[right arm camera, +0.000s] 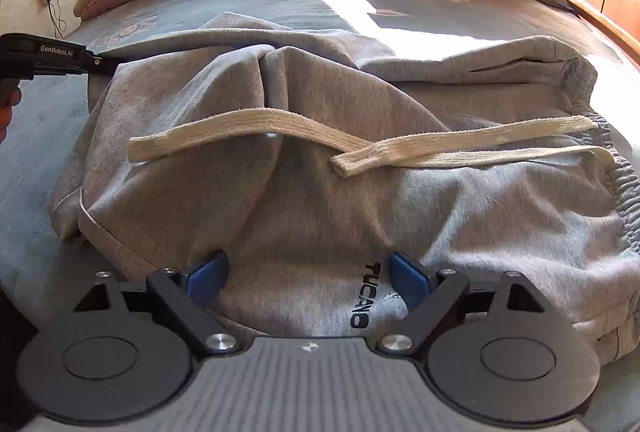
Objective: Fold clothes
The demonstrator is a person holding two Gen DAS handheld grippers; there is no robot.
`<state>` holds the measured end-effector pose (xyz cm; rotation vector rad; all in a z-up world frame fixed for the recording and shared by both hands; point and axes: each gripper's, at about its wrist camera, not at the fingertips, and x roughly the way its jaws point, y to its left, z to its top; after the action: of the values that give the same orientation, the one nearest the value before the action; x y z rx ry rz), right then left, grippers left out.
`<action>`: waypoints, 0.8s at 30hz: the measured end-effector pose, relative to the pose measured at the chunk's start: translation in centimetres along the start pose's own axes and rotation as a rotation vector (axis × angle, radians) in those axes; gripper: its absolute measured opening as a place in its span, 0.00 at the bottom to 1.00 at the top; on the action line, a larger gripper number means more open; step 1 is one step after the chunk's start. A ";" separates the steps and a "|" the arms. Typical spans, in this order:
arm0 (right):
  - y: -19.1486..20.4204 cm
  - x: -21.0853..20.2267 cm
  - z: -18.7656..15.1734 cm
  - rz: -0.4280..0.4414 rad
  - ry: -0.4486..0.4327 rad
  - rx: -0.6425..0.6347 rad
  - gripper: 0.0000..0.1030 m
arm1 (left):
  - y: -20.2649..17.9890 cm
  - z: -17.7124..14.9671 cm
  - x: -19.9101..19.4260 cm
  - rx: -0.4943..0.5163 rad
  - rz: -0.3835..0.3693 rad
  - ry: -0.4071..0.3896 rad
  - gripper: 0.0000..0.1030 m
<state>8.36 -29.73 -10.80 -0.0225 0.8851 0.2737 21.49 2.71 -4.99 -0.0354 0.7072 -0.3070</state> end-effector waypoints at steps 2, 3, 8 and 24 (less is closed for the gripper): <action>0.2 0.1 0.0 -0.006 0.001 -0.007 0.92 | -0.3 1.5 0.1 0.037 0.029 -0.023 0.03; 0.3 0.1 0.0 -0.009 0.001 -0.010 0.93 | -0.4 2.1 0.3 0.048 0.041 -0.029 0.03; 0.5 0.2 -0.3 -0.017 -0.004 -0.034 0.94 | -1.2 6.4 2.2 0.142 0.122 -0.071 0.03; -0.3 0.3 -0.5 0.018 -0.014 -0.065 0.99 | -0.8 15.2 13.4 0.183 0.285 0.028 0.12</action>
<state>8.20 -29.98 -11.40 -0.0726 0.8629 0.3191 40.66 -3.07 -1.81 0.2424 0.6989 -0.0975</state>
